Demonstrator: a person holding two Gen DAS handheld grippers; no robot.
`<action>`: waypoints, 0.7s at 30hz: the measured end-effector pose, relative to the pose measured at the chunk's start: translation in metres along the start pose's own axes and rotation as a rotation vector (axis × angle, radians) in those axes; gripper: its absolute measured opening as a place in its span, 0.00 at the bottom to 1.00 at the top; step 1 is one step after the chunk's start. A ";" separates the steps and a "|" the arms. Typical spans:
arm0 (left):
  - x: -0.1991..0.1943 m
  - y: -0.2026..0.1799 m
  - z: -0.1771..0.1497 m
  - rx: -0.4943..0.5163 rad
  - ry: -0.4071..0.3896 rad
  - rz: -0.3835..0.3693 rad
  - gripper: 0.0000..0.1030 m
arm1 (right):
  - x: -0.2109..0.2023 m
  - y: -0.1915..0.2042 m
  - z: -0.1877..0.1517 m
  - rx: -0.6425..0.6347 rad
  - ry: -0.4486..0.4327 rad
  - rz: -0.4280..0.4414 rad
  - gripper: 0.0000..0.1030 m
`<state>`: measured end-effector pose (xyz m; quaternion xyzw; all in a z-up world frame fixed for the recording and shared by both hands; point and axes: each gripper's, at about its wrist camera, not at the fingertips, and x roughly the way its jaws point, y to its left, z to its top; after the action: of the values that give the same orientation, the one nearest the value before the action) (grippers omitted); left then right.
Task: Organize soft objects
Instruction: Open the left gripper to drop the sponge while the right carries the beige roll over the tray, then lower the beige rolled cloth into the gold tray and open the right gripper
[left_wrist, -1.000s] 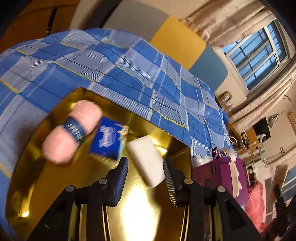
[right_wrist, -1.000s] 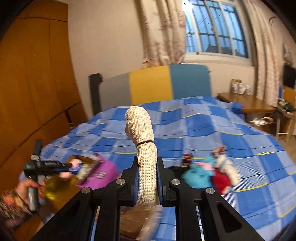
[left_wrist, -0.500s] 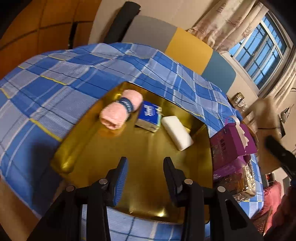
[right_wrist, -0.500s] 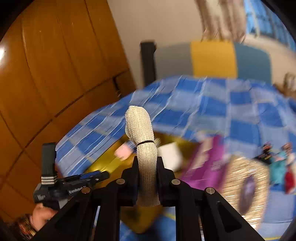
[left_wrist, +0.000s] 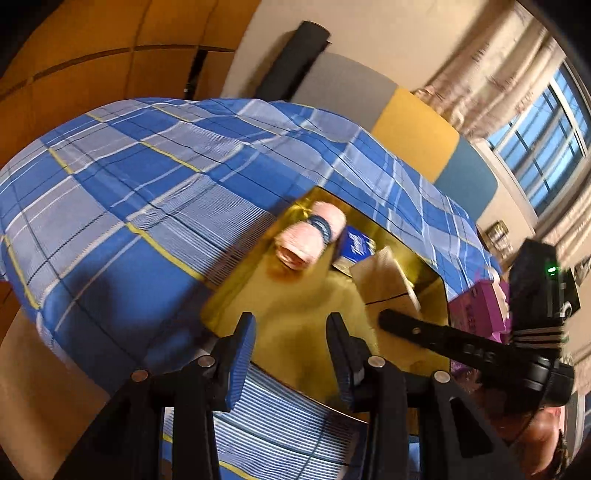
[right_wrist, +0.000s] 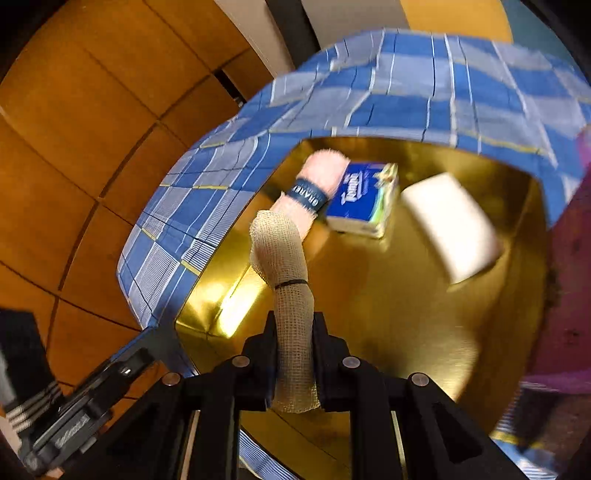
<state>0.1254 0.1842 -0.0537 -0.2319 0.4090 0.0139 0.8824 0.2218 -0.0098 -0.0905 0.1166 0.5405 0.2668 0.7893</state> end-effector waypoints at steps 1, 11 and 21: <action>-0.002 0.004 0.001 -0.011 -0.007 0.000 0.38 | 0.007 0.001 0.001 0.017 0.010 0.006 0.16; -0.009 0.029 0.004 -0.072 -0.028 0.040 0.38 | 0.055 0.017 0.015 0.170 0.046 0.056 0.25; -0.009 0.037 -0.001 -0.130 -0.020 0.023 0.38 | 0.033 0.036 0.005 0.007 -0.011 0.025 0.56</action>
<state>0.1106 0.2185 -0.0622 -0.2838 0.4012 0.0527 0.8693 0.2247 0.0392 -0.0976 0.1276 0.5355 0.2740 0.7886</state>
